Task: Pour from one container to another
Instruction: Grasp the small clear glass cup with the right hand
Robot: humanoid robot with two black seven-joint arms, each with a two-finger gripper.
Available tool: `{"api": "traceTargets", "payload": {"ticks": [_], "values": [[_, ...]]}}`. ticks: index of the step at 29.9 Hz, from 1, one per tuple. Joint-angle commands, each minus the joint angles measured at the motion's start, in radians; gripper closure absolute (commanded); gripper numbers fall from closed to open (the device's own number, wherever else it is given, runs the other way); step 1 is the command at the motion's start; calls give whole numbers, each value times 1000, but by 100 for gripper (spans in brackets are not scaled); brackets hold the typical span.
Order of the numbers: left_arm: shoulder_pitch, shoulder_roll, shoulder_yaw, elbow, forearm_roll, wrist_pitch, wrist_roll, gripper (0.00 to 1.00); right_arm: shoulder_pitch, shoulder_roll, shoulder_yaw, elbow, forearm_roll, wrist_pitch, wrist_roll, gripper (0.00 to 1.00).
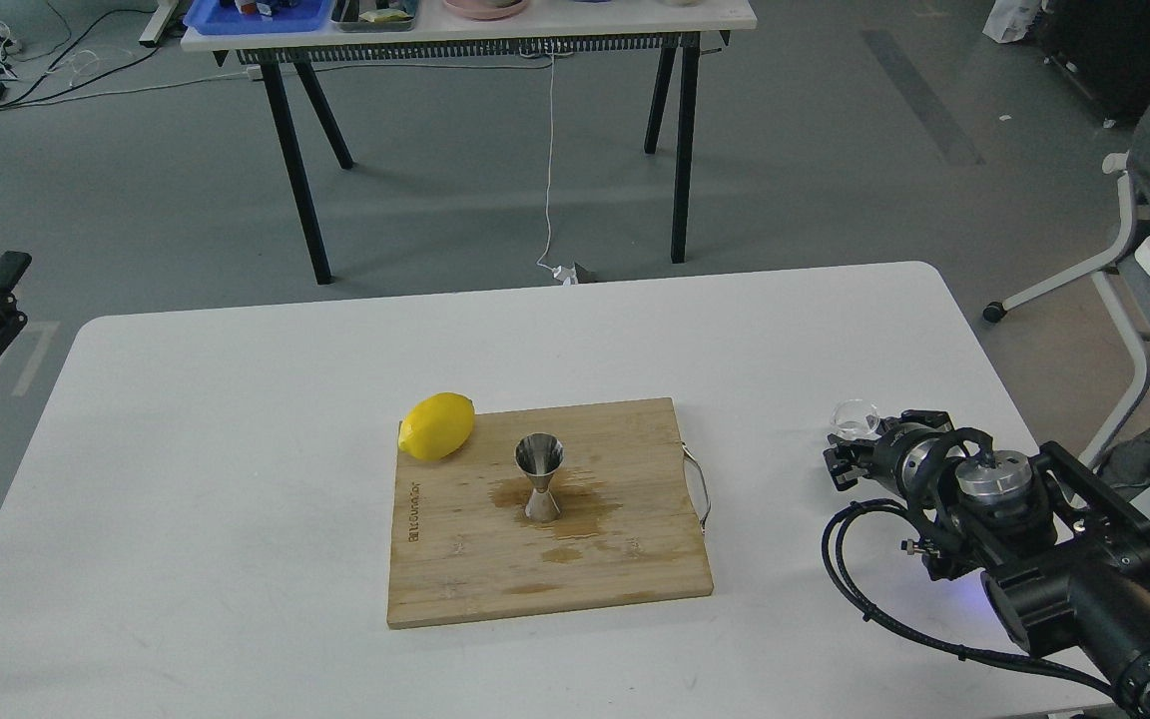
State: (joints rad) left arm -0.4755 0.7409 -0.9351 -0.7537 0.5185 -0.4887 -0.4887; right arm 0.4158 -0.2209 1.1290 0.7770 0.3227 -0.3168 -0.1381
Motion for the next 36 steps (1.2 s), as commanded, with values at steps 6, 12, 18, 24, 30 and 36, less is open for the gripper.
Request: {"api": "traceTargets", "payload": {"ticks": [6,12,18,24,30,36], "values": [[0,0,1,7,0,0,0,1,-2,0,-2,-1,-1,4,0,65],[0,0,-1,7,0,0,0,1,-6,0,-2,1,-8,19,0,66],[0,0,1,7,0,0,0,1,-8,0,-2,2,-24,30,0,66],[0,0,1,7,0,0,0,1,-8,0,-2,5,-24,41,0,66],[0,0,1,8,0,0,0,1,-6,0,-2,11,-24,45,0,66],[0,0,1,8,0,0,0,1,-3,0,-2,45,-27,47,3,66]]}}
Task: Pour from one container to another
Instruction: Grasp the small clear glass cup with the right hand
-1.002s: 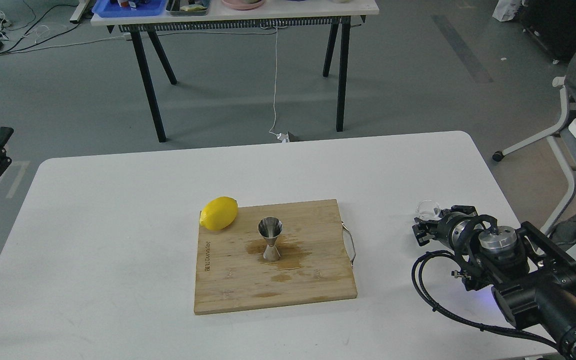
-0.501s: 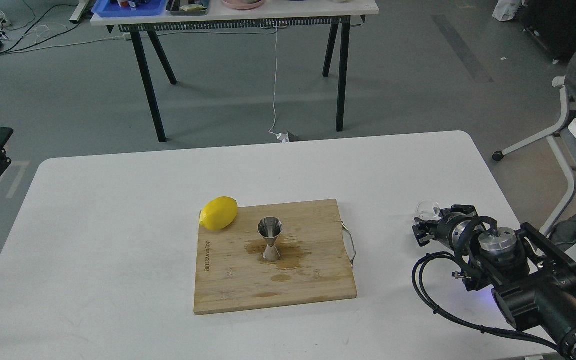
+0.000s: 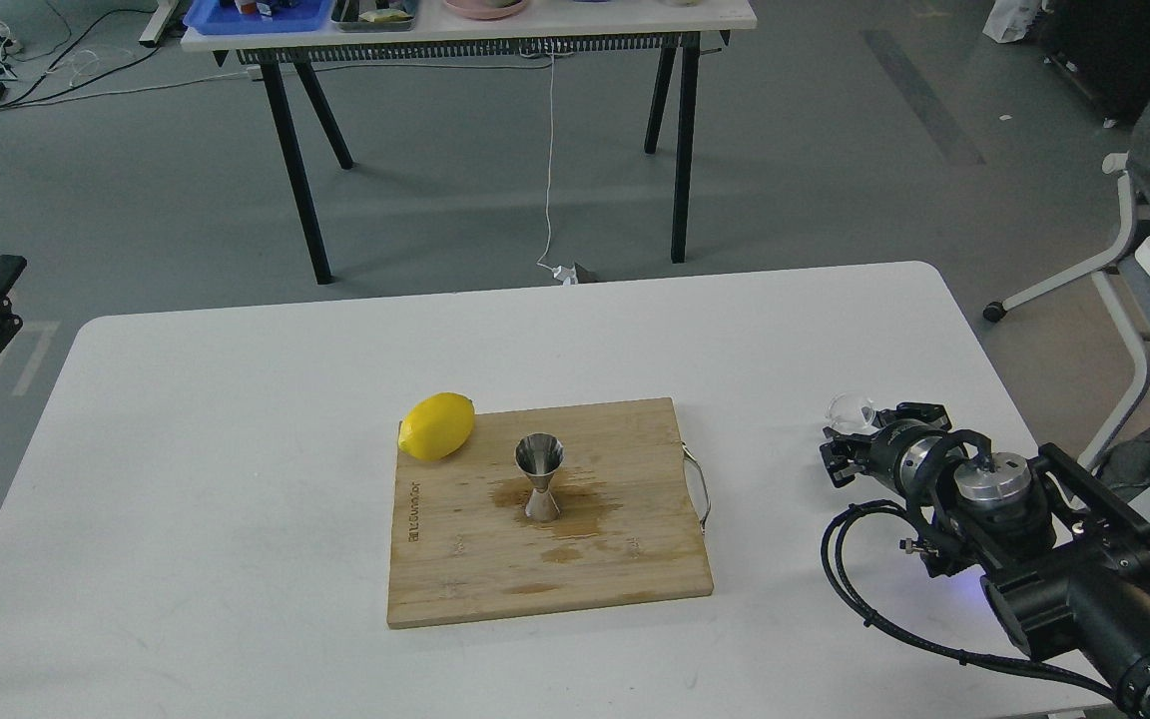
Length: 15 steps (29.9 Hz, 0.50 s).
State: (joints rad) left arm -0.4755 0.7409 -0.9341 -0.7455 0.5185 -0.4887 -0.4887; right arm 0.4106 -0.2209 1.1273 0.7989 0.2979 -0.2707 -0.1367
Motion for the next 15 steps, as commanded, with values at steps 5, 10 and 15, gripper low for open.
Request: {"api": "traceTargets", "payload": {"ticks": [5,10,15], "values": [[0,0,0,0,0,0,0,1,13,0,-30,77,-68,-1,-4,67],[2,-1,1,0,0,0,0,1,45,-2,-104,140,-103,-1,-3,67],[2,-6,21,0,2,0,0,1,45,0,-147,198,-170,-1,-4,67]]}}
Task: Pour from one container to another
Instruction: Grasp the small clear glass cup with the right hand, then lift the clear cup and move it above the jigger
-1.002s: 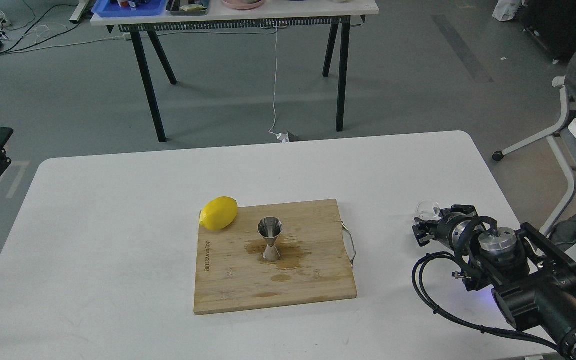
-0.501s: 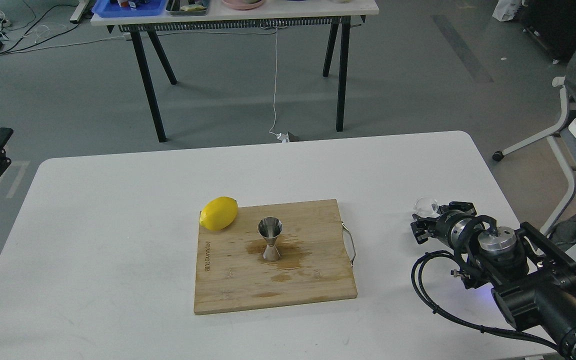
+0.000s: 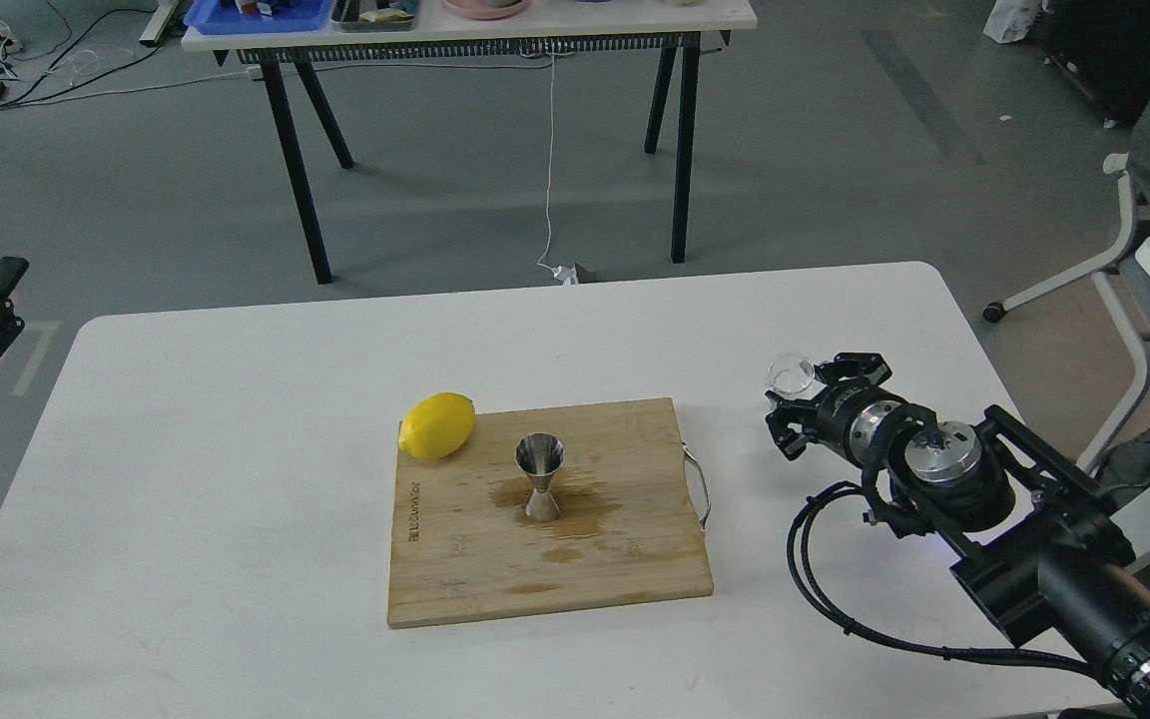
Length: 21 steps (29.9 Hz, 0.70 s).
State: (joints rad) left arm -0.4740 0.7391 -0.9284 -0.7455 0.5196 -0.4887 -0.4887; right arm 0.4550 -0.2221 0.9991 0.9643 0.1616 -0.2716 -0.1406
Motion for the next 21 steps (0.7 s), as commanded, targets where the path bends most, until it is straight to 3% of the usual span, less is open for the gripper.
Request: {"api": "traceTargets", "payload": {"ticks": [1,21], "values": [[0,-9,20,0,0,0,0,1,-1,1,-26,45,-42,0,-1,67],[0,-15,25,0,2,0,0,1,54,-23,-169,228,-140,0,-1,68]]}}
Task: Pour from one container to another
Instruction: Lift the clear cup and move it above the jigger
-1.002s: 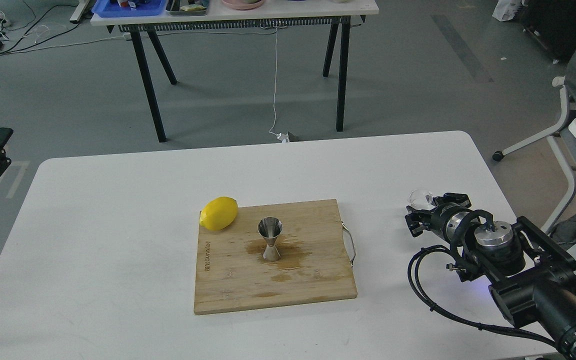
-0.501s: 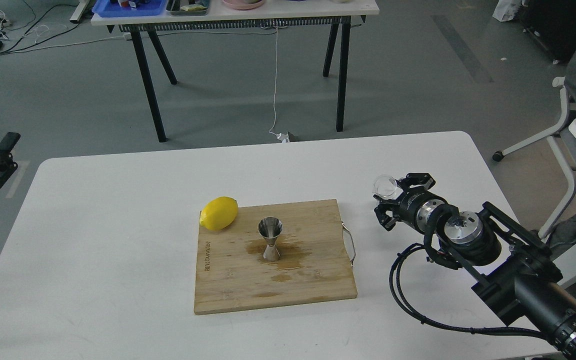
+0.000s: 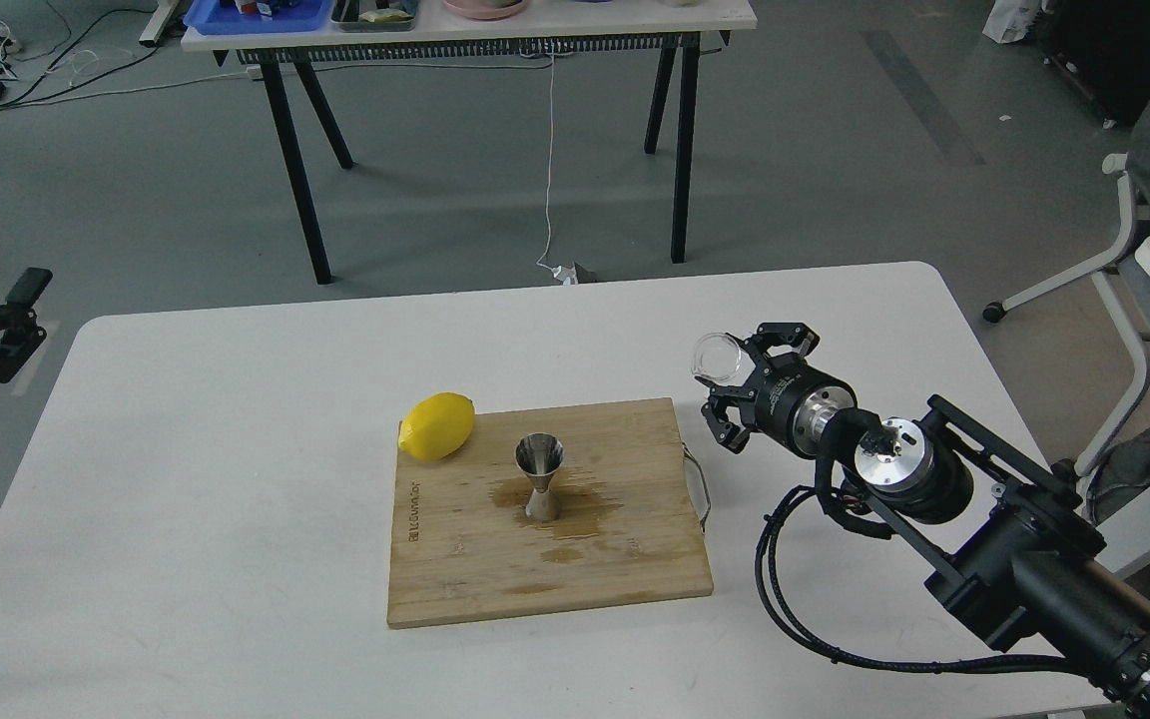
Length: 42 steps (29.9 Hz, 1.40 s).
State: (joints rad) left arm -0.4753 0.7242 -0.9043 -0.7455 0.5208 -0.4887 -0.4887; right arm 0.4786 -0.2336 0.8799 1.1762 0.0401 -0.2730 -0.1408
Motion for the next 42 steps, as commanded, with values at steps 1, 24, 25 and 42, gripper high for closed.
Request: {"api": "traceTargets", "payload": {"ticks": [1,24,25,42], "values": [[1,0,1,0,1,0,0,1,41,-16,-68,22,-34,1,0,68],[-12,-45,51,0,7,0,0,1,342,-96,-404,144,-115,54,-11,68],[-12,-48,51,0,7,0,0,1,344,-99,-410,151,-117,54,-13,68],[-8,-58,53,0,7,0,0,1,347,-75,-519,160,-236,67,-14,69]]}}
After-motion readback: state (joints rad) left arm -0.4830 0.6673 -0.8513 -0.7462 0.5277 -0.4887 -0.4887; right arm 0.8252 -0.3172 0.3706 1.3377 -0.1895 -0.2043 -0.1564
